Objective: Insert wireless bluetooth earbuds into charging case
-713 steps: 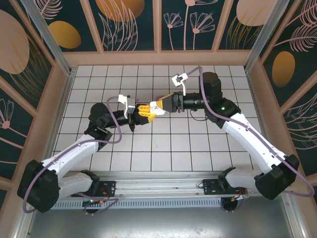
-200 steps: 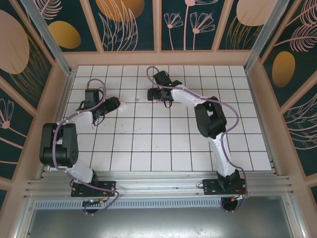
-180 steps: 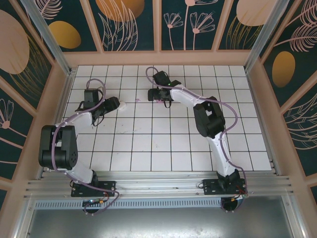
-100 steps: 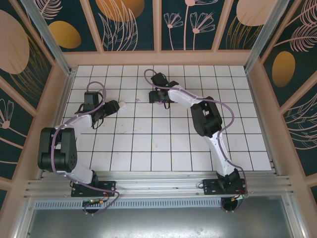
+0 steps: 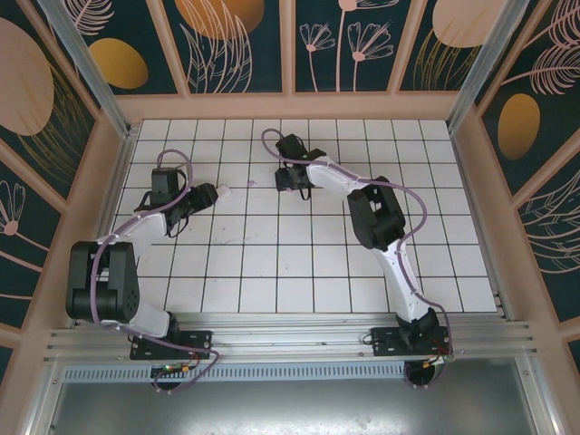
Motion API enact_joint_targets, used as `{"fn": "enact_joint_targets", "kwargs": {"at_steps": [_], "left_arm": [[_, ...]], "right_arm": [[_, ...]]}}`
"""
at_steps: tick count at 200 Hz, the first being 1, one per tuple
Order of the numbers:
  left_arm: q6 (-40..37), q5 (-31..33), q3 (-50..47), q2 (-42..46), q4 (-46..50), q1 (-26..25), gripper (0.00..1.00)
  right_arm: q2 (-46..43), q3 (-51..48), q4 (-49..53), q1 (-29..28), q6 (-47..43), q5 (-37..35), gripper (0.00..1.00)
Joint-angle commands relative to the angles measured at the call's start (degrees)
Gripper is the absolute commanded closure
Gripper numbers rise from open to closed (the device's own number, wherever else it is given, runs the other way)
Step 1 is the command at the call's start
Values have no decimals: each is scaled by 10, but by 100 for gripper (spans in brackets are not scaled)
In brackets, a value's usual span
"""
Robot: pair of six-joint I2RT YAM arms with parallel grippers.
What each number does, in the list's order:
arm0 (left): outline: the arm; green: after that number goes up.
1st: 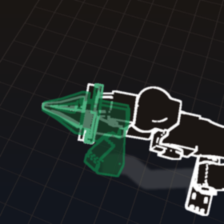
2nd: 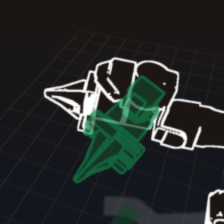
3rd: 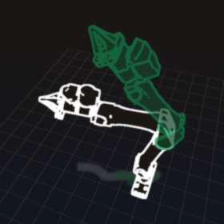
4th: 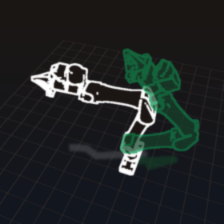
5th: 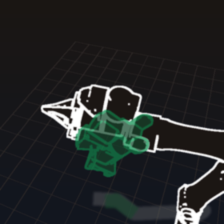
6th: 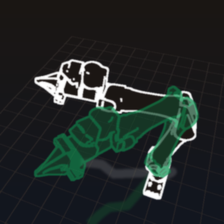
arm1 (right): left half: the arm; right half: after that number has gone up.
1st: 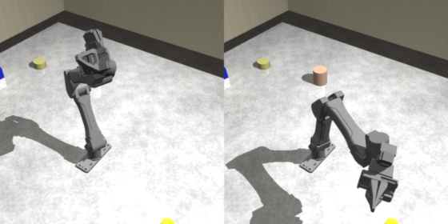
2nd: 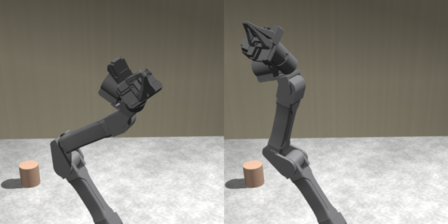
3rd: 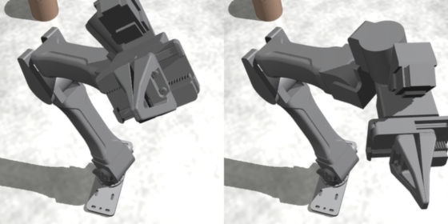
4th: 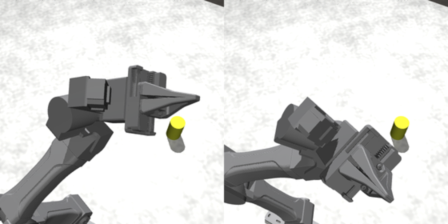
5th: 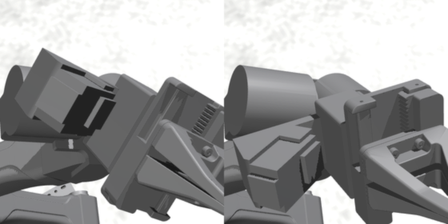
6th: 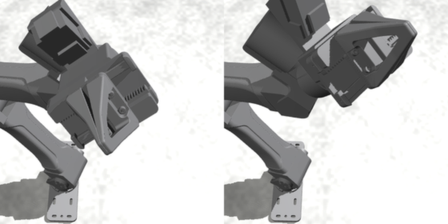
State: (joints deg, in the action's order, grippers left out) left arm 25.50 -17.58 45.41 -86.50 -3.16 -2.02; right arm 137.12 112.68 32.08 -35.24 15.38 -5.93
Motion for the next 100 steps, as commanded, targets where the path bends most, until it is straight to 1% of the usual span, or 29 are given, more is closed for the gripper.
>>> {"fn": "enact_joint_targets", "kwargs": {"at_steps": [1,27,45,60,78,82,100], "left_arm": [[-12,-13,-8,13,-3,1,44],[-18,-26,-18,27,-21,2,45],[-15,-46,-34,43,-58,-1,47],[-10,-48,-42,59,-83,-10,49],[-32,-36,-45,84,-107,-46,49],[-38,-31,-46,90,-114,-60,49],[-93,-9,-64,128,-167,-120,49]], "right_arm": [[8,6,37,-1,-6,-1,44],[-1,4,53,1,5,-3,52],[-20,-6,58,3,20,9,53],[-49,-20,58,7,37,28,53],[-96,-52,48,13,55,48,54],[-107,-61,45,13,59,65,54],[-163,-103,33,20,77,101,54]]}}
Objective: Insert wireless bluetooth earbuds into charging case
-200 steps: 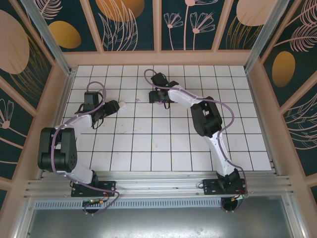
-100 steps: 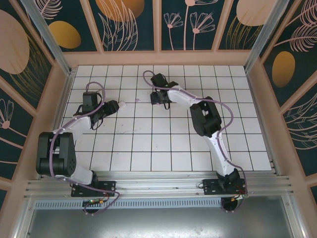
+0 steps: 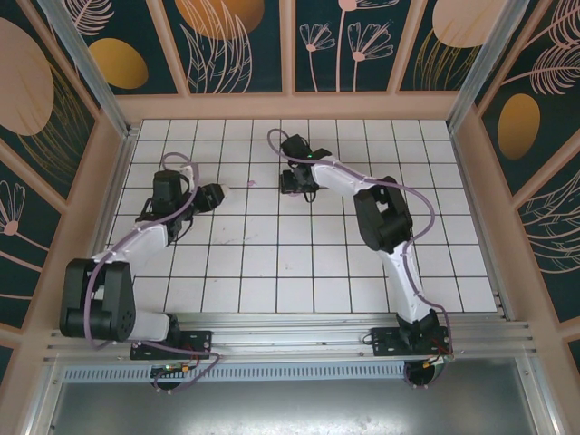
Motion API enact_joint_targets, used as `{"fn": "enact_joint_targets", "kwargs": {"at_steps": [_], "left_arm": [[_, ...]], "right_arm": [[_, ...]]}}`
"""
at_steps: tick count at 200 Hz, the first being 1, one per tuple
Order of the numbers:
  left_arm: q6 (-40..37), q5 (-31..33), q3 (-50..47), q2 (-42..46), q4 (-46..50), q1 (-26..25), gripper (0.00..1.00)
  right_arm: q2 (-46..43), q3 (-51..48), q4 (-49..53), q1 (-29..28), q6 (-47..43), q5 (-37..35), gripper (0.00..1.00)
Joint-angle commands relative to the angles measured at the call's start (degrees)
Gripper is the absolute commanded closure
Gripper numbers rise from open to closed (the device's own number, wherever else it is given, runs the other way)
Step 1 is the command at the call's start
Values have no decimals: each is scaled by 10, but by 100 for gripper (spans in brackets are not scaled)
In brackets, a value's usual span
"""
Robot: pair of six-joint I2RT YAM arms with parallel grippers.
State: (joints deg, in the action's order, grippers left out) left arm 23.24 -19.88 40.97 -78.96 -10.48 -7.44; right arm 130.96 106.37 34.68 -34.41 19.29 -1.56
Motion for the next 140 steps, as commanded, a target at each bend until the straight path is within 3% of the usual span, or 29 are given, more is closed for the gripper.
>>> {"fn": "enact_joint_targets", "kwargs": {"at_steps": [1,38,74,104,140], "left_arm": [[-74,15,-22,55,-96,-69,49],[-199,8,-118,129,-290,-172,45],[-315,-23,-107,105,-301,-249,44],[-336,-7,-79,51,-331,-298,43],[-329,5,-51,3,-387,-323,43]], "right_arm": [[-104,-42,5,12,38,59,54],[-232,-133,1,16,57,95,56],[-357,-219,-10,14,82,118,58],[-441,-267,-18,2,109,126,59],[-501,-300,-28,-15,135,140,60]]}}
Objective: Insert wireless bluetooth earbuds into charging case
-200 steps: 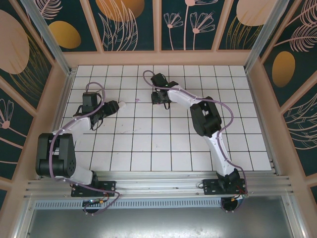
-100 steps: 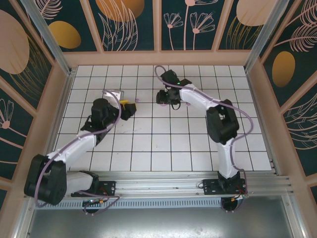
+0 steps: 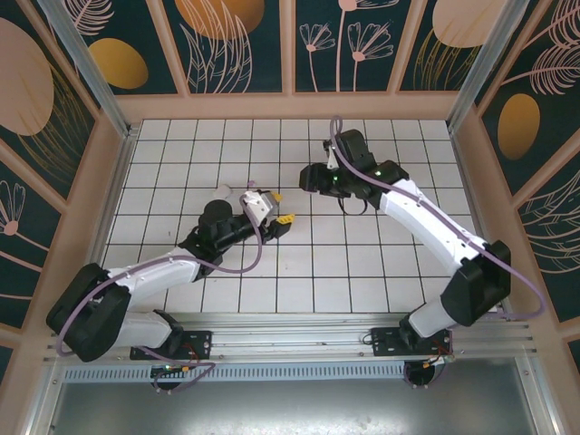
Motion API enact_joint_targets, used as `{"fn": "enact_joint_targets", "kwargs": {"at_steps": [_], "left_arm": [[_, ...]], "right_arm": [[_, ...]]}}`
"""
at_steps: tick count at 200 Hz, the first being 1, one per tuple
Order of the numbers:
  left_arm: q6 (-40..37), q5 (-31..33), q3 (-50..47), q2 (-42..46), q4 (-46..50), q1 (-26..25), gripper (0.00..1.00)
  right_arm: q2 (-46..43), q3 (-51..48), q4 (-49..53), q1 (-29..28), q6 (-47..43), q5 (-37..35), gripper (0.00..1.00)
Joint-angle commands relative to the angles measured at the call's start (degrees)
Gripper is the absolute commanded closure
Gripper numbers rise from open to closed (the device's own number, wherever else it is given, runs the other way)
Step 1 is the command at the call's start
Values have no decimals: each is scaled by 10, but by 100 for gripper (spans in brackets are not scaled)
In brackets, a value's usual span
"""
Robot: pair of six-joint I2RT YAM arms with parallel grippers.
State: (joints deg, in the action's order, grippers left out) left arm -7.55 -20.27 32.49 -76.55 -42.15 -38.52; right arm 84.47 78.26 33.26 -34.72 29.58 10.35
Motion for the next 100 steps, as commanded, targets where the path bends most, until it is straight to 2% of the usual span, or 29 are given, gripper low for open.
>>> {"fn": "enact_joint_targets", "kwargs": {"at_steps": [1,59,100], "left_arm": [[-21,9,35,-23,-71,-12,43],[8,24,74,-74,-108,-26,44],[12,25,84,-86,-101,-28,46]], "right_arm": [[-38,-19,-14,-12,32,21,60],[-61,-33,-19,-25,44,37,60],[-68,-35,-26,-26,48,49,60]]}}
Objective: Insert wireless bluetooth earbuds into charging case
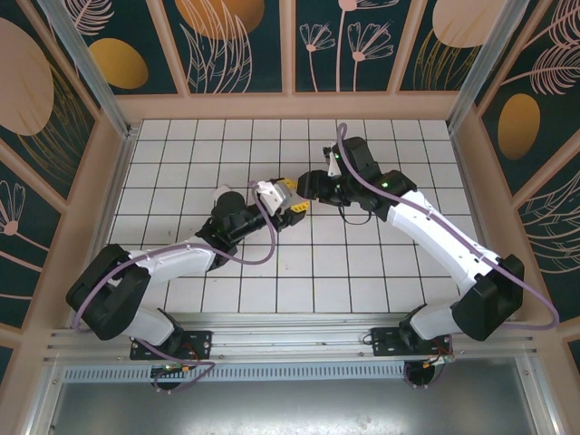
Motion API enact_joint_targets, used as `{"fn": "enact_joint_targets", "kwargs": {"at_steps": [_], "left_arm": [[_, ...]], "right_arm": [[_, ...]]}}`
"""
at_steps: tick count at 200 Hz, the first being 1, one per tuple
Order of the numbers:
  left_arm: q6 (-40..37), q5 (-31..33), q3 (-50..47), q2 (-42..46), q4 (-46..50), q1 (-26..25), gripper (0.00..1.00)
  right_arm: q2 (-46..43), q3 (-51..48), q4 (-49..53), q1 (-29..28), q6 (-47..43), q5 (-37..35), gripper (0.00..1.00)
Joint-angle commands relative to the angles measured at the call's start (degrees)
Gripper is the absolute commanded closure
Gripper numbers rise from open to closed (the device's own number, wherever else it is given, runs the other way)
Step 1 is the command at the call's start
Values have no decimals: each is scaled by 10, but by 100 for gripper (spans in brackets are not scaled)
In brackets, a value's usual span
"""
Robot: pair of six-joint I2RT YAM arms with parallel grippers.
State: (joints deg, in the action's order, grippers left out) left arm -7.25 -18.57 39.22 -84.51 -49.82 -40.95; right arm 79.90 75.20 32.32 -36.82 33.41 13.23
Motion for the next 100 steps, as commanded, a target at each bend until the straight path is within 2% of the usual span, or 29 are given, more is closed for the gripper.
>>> {"fn": "enact_joint_targets", "kwargs": {"at_steps": [1,36,69,83,100], "left_arm": [[9,7,16,-7,-25,-4,46],[19,-4,16,-6,-29,-5,54],[28,-13,19,-8,-27,-5,58],[31,-18,18,-9,-31,-5,57],[33,-20,13,-12,-41,-5,51]], "right_arm": [[-22,-4,-16,-5,10,20,60],[-22,-8,-17,-5,8,21,60],[-21,-12,-20,-6,9,25,60],[-20,-12,-19,-5,7,28,60],[-17,-11,-18,-5,3,37,60]]}}
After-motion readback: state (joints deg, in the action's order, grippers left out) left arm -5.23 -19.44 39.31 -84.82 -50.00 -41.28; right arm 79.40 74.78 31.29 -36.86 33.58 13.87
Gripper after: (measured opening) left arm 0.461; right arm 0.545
